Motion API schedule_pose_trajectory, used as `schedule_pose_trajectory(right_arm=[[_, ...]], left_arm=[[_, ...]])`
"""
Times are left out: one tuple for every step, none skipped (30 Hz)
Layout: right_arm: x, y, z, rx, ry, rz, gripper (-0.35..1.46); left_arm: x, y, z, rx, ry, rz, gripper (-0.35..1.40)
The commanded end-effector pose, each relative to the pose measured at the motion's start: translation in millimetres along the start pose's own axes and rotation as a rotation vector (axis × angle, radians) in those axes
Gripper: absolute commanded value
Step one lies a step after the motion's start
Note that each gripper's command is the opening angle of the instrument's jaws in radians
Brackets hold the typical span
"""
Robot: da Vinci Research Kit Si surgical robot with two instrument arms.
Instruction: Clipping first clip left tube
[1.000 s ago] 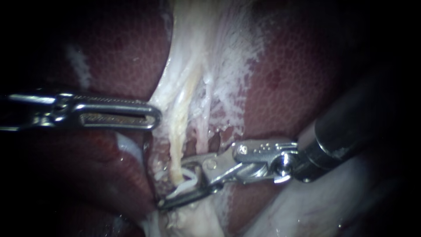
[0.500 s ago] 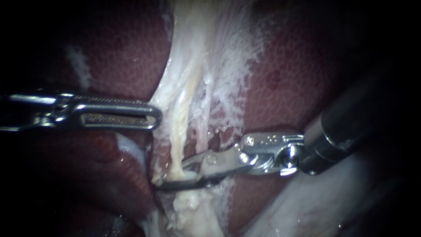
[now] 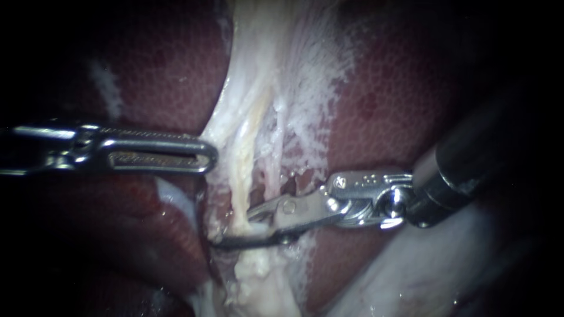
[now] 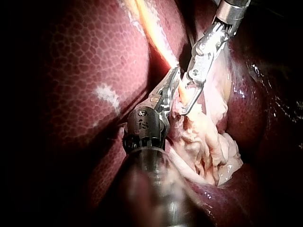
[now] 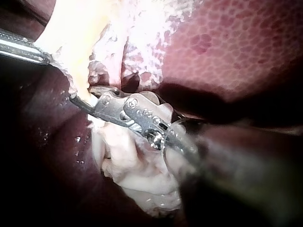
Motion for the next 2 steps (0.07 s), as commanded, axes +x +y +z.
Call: schedule_pose_trajectory(right_arm=[[0.0, 0.0, 0.0, 0.001, 0.000, -0.001, -0.35], [0.0, -0.1, 0.0, 0.001, 0.000, -0.001, -0.35]], left_arm=[[0.0, 0.0, 0.0, 0.000, 0.000, 0.000, -0.35], [0.0, 0.0, 0.0, 0.000, 0.000, 0.000, -0.35]])
